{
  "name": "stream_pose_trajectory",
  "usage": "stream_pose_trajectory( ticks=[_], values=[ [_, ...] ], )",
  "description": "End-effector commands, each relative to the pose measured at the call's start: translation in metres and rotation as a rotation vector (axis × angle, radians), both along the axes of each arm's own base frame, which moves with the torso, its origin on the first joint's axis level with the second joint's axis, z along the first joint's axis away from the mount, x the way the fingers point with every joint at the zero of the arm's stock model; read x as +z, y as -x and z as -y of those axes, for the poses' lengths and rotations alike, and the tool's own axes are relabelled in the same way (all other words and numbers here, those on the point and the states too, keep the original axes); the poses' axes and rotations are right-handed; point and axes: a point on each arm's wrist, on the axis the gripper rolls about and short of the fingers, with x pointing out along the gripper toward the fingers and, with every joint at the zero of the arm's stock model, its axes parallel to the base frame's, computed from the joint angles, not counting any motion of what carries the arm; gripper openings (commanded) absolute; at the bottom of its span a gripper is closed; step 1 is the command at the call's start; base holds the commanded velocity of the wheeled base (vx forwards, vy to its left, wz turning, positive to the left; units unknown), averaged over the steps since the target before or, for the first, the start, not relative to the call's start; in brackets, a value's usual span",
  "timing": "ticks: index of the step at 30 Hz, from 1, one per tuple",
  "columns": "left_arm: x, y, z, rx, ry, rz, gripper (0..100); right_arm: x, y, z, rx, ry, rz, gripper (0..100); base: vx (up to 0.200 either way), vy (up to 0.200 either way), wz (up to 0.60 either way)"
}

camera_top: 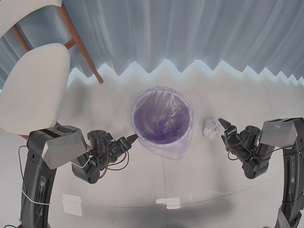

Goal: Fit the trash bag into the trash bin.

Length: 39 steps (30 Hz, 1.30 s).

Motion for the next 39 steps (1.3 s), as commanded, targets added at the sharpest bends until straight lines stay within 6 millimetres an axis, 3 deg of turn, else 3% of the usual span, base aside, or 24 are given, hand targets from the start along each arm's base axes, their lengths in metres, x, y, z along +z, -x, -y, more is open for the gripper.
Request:
stream_pose_trajectory(
  ticks=[1, 4, 5, 24, 39],
  values=[
    [0.008, -0.012, -0.001, 0.013, 0.011, 0.016, 100, 0.001, 0.0, 0.0, 0.001, -0.001, 0.016, 100, 0.0, 0.0, 0.0],
    [0.008, -0.012, -0.001, 0.013, 0.011, 0.016, 100, 0.001, 0.0, 0.0, 0.001, -0.001, 0.016, 100, 0.0, 0.0, 0.0],
    [0.015, -0.032, -0.004, 0.033, -0.002, -0.025, 100, 0.0, -0.001, 0.0, 0.001, 0.0, 0.015, 100, 0.0, 0.0, 0.0],
    [0.038, -0.089, 0.003, 0.111, -0.092, -0.233, 100, -0.001, -0.001, 0.0, 0.003, -0.002, 0.013, 100, 0.0, 0.0, 0.0],
    [0.05, -0.093, 0.007, 0.171, -0.194, -0.378, 100, 0.0, -0.001, 0.0, 0.007, -0.004, 0.015, 100, 0.0, 0.0, 0.0]
  ],
)
